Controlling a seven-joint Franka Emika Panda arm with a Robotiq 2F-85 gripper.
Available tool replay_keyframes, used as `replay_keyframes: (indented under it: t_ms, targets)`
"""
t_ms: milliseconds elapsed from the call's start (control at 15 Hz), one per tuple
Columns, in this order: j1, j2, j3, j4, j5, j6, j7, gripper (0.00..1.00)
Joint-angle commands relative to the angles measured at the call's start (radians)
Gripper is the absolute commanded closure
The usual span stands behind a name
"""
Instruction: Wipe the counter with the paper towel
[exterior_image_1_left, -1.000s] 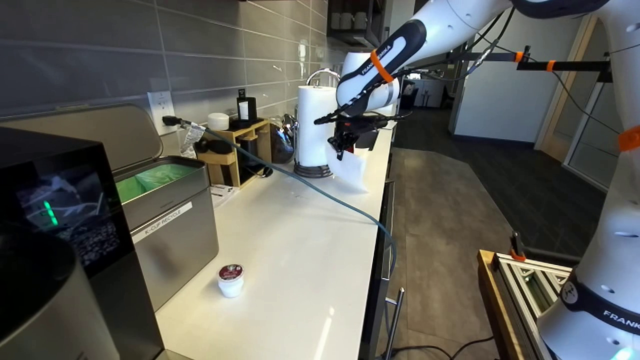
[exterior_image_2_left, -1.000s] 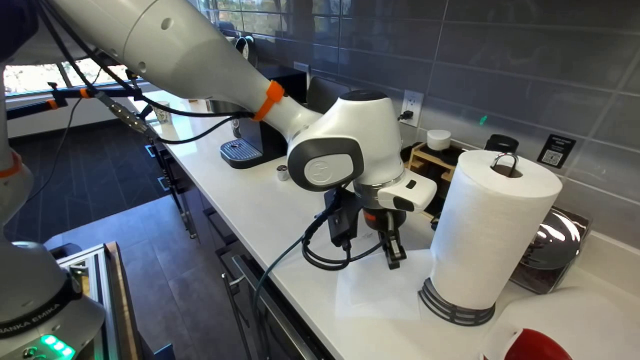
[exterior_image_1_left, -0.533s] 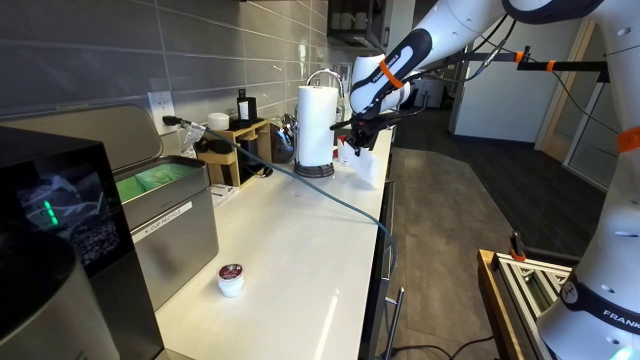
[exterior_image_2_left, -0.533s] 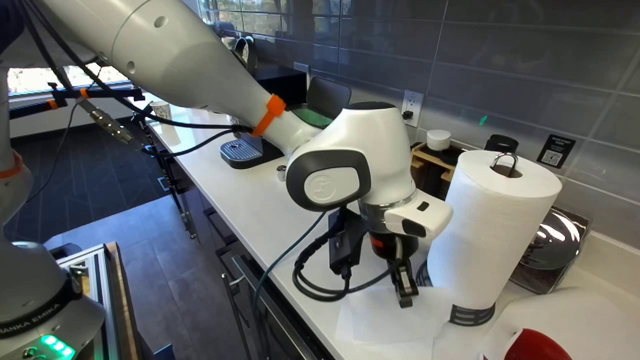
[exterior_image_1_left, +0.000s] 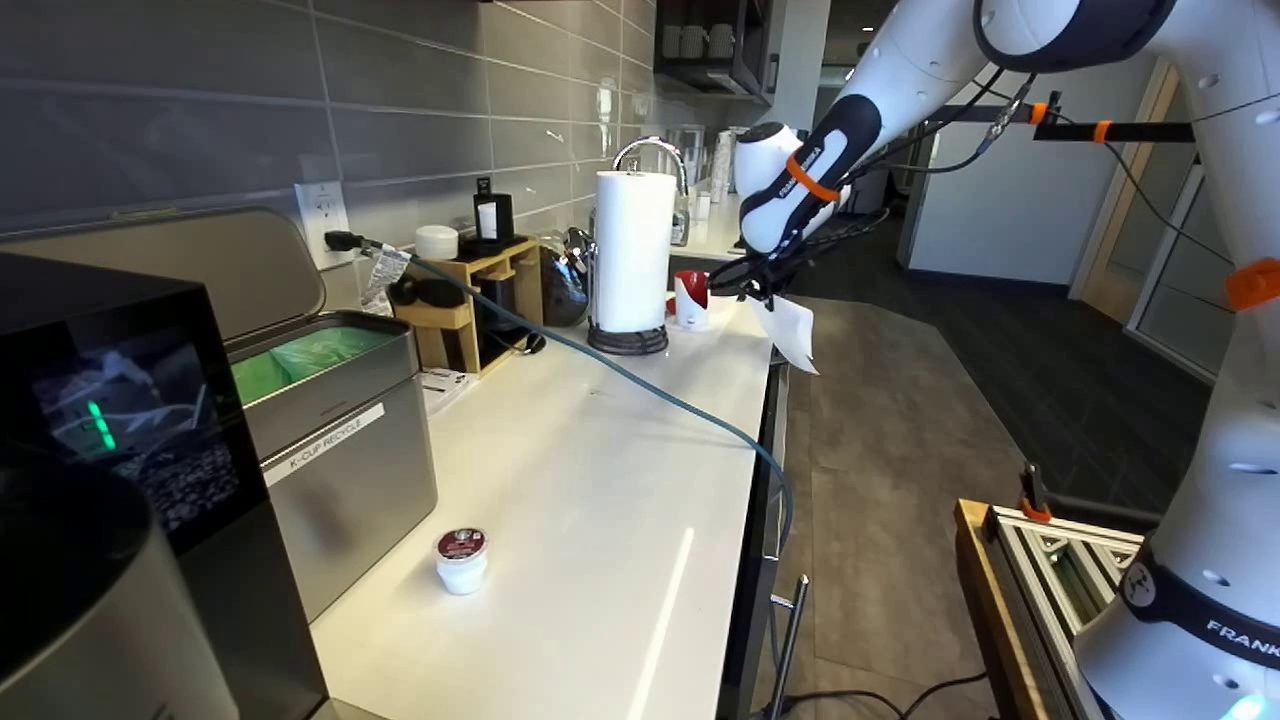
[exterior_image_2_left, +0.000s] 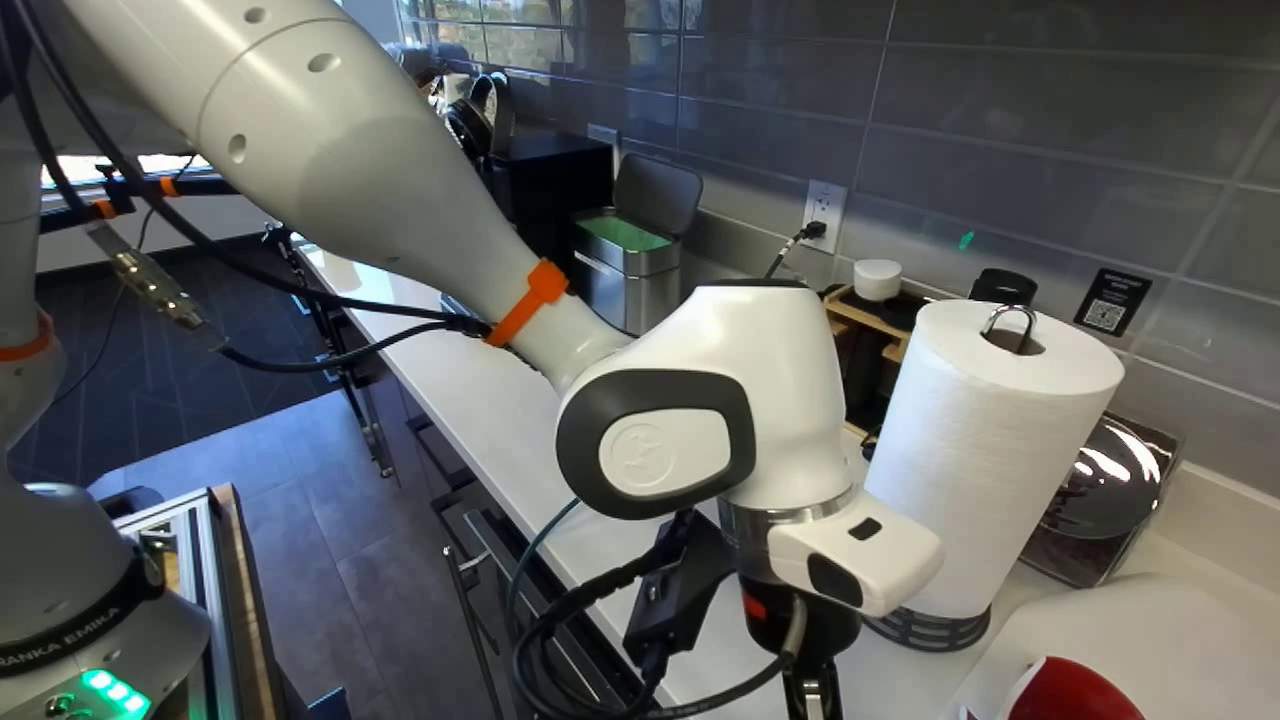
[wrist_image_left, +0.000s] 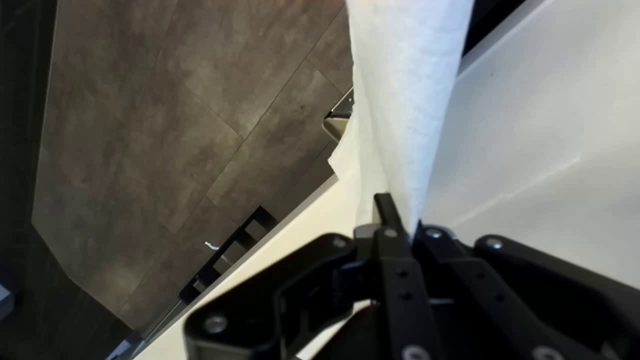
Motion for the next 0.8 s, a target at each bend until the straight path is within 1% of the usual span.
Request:
replay_keyframes:
  t_ms: [0, 200, 400, 533, 600, 733]
  targets:
    - [-0.001, 0.015, 0.04, -0.017, 0.046, -0.075, 0.031, 1.0]
    - [-0.009, 0.03, 0.082, -0.018, 0.092, -0.15, 0.038, 1.0]
    - [-0.047, 0.022, 0.163, -0.019, 0.206, -0.199, -0.042, 1.0]
    - [-0.079, 0.006, 0.221, -0.018, 0.292, -0.24, -0.138, 1.0]
    - [-0.038, 0.031, 0.17, -0.008, 0.224, -0.204, -0.058, 0.99]
    - [-0.05, 0.026, 0.197, -0.007, 0.262, -0.219, -0.097, 0.99]
